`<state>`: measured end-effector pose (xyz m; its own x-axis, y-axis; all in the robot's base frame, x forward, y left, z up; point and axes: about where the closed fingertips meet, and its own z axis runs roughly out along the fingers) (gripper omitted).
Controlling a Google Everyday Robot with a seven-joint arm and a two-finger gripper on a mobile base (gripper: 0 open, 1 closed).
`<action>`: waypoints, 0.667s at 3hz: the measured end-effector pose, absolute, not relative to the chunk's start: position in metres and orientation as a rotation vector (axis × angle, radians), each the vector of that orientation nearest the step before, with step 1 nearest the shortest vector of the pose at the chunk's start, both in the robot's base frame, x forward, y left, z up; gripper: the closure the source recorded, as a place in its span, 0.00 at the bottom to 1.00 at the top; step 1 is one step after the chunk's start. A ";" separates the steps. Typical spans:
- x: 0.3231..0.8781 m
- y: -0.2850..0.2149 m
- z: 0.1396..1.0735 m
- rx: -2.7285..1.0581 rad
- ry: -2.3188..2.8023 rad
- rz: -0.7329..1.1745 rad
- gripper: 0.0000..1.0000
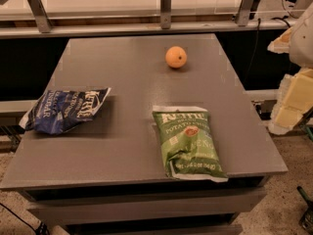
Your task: Move orange near green jalapeno chip bag
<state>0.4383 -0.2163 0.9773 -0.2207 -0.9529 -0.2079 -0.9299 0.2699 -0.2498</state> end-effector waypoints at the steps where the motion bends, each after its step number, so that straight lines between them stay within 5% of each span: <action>1: 0.439 -0.216 0.978 -1.721 2.226 -0.103 0.00; 2: 0.461 -0.205 0.976 -1.708 2.188 -0.063 0.00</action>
Offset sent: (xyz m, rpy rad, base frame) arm 0.1013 0.0477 -0.0107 0.1985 -0.0495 0.0687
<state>0.4613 -0.2049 0.9758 -0.2021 -0.9458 -0.2543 -0.9297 0.2669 -0.2539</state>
